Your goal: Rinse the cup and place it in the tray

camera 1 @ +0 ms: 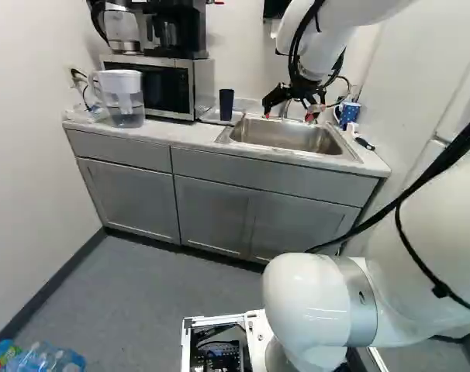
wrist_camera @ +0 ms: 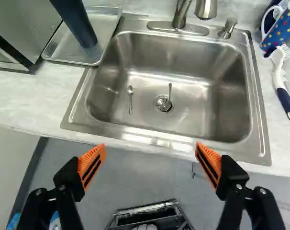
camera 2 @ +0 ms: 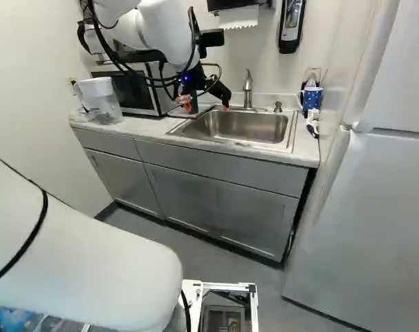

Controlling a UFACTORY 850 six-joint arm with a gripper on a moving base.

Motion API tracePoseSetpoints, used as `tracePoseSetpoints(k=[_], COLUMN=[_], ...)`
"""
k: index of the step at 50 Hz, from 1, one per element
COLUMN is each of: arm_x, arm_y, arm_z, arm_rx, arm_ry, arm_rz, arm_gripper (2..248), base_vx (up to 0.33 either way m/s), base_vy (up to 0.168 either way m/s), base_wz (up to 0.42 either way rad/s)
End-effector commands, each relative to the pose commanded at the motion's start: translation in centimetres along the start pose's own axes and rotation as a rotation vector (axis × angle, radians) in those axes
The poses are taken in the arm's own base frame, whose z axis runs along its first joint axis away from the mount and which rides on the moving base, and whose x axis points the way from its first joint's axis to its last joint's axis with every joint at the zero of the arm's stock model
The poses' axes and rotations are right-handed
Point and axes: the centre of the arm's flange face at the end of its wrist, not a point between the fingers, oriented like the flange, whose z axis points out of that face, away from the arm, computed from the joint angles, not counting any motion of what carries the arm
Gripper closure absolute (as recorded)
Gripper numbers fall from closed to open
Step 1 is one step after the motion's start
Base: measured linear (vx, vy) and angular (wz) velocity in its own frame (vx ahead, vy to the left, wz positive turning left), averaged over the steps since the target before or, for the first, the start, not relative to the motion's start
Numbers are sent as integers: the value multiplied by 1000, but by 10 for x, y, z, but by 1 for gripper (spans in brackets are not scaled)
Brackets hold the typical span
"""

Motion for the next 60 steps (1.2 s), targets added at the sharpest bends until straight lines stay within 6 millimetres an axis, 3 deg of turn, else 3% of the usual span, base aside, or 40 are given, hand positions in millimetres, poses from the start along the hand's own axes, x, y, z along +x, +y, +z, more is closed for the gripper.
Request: tracePoseSetpoints(k=[22, 60], arm_x=[0, -1], arm_y=[0, 0], arm_z=[0, 1], arm_rx=[0, 0], arm_ry=[0, 2], arm_rz=[0, -1], arm_gripper=[3, 3], base_vx=[-112, -13], base_vy=[48, 5], base_wz=[-4, 1])
